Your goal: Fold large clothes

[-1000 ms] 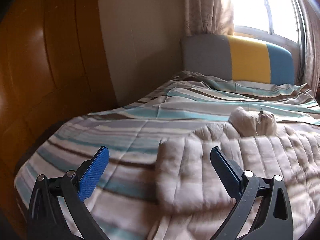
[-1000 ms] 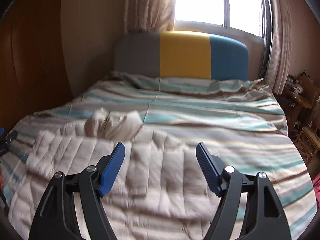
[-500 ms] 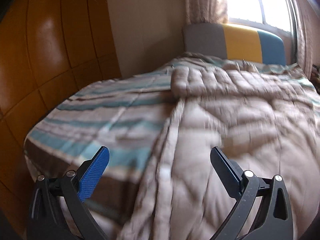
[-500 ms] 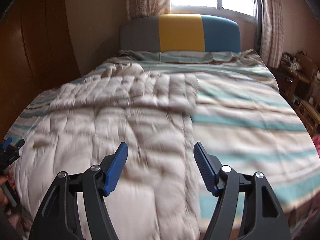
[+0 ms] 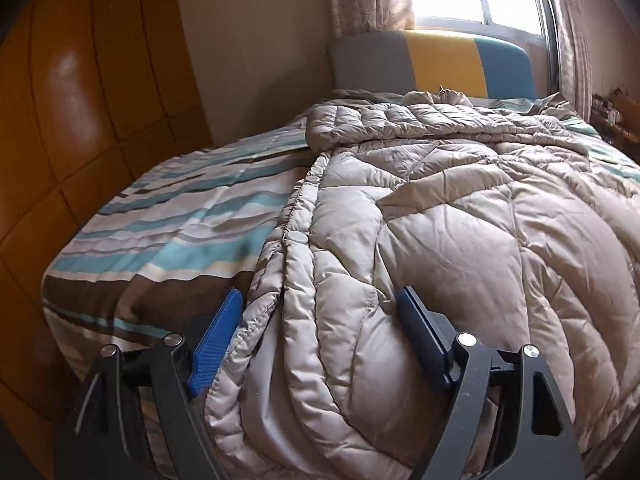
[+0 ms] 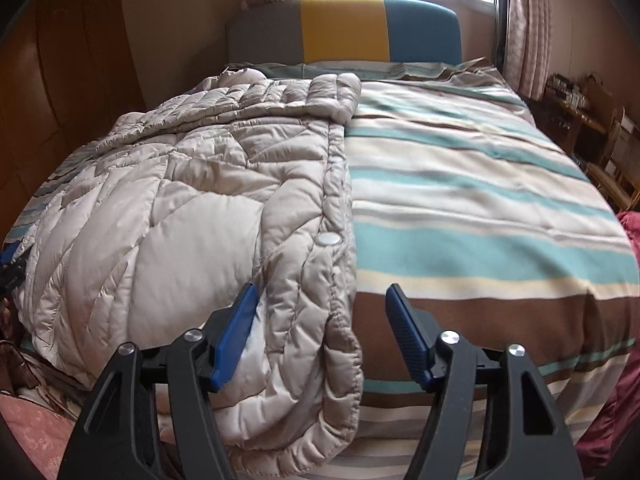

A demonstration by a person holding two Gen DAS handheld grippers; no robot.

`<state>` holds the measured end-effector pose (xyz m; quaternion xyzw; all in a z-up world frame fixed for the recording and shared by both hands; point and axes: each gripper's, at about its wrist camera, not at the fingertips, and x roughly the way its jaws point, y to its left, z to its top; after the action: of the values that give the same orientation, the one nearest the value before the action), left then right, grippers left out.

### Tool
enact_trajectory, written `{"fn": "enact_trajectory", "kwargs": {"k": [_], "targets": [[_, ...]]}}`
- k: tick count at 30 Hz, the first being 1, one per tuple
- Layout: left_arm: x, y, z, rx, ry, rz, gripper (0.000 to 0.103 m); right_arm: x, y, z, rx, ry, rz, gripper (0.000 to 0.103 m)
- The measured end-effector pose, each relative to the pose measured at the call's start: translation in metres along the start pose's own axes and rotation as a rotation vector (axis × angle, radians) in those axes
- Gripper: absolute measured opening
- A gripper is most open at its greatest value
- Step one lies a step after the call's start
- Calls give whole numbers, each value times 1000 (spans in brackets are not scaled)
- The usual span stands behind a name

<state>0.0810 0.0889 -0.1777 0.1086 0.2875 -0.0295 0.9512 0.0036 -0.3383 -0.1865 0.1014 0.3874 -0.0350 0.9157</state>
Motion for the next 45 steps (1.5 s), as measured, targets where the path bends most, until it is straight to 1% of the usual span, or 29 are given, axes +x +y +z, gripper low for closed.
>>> {"fn": "enact_trajectory", "kwargs": {"k": [1, 4, 6, 7, 8, 9, 10, 12, 14, 17, 18, 20, 22, 23, 25, 27, 29, 32, 34, 35, 37, 38, 39, 40, 42, 45], "targets": [[1, -1, -1, -2, 2, -7, 78, 2, 1, -1, -1, 6, 7, 55], [4, 0, -5, -36, 30, -45, 67, 5, 8, -6, -24, 0, 15, 44], [4, -2, -5, -37, 38, -69, 48, 5, 12, -6, -38, -4, 21, 37], [2, -5, -5, -25, 36, -67, 42, 4, 13, -5, -45, -9, 24, 32], [1, -7, -4, -19, 33, -63, 32, 3, 14, -5, -49, -14, 26, 27], [-2, -7, -2, -23, 29, -61, 23, 1, 14, -4, -50, -21, 28, 25], [-4, -6, 0, -34, 25, -65, 21, -1, 13, -2, -45, -32, 33, 22], [-9, -2, 7, -62, 10, -76, 17, -5, 13, 4, -34, -49, 49, 20], [-16, 2, 16, -85, -19, -86, 16, -10, 14, 11, -34, -67, 66, 18], [-27, 5, 28, -97, -74, -92, 16, -16, 19, 24, -46, -97, 82, 17], [-30, 5, 33, -102, -87, -93, 12, -19, 21, 29, -49, -108, 88, 17], [-34, 7, 41, -116, -113, -96, 8, -22, 24, 38, -50, -127, 98, 17], [-36, 10, 51, -133, -139, -95, 7, -23, 26, 49, -43, -144, 111, 16], [-37, 12, 57, -145, -157, -93, 0, -23, 27, 55, -38, -153, 117, 16], [-35, 14, 67, -150, -176, -89, 0, -24, 29, 65, -38, -167, 127, 16], [-24, 13, 75, -141, -151, -94, 0, -23, 33, 72, -50, -177, 129, 16], [-19, 16, 73, -160, -135, -93, 0, -21, 35, 77, -58, -180, 131, 16], [-10, 21, 61, -171, -68, -77, 0, -19, 38, 77, -64, -178, 136, 16], [0, 28, 47, -196, 15, -93, 1, -17, 36, 74, -59, -170, 136, 16], [5, 31, 39, -203, 62, -85, 6, -16, 36, 72, -56, -168, 135, 16], [9, 33, 29, -205, 90, -98, 32, -14, 33, 69, -45, -160, 136, 16], [9, 34, 25, -202, 90, -95, 58, -13, 32, 67, -36, -156, 136, 16], [7, 35, 22, -207, 78, -107, 73, -13, 31, 66, -29, -154, 137, 16], [6, 35, 20, -210, 71, -124, 74, -12, 30, 65, -23, -151, 138, 16], [7, 33, 17, -194, 90, -130, 74, -12, 29, 64, -22, -150, 137, 16], [9, 29, 4, -178, 163, -172, 74, -11, 29, 63, -20, -146, 137, 16]]}}
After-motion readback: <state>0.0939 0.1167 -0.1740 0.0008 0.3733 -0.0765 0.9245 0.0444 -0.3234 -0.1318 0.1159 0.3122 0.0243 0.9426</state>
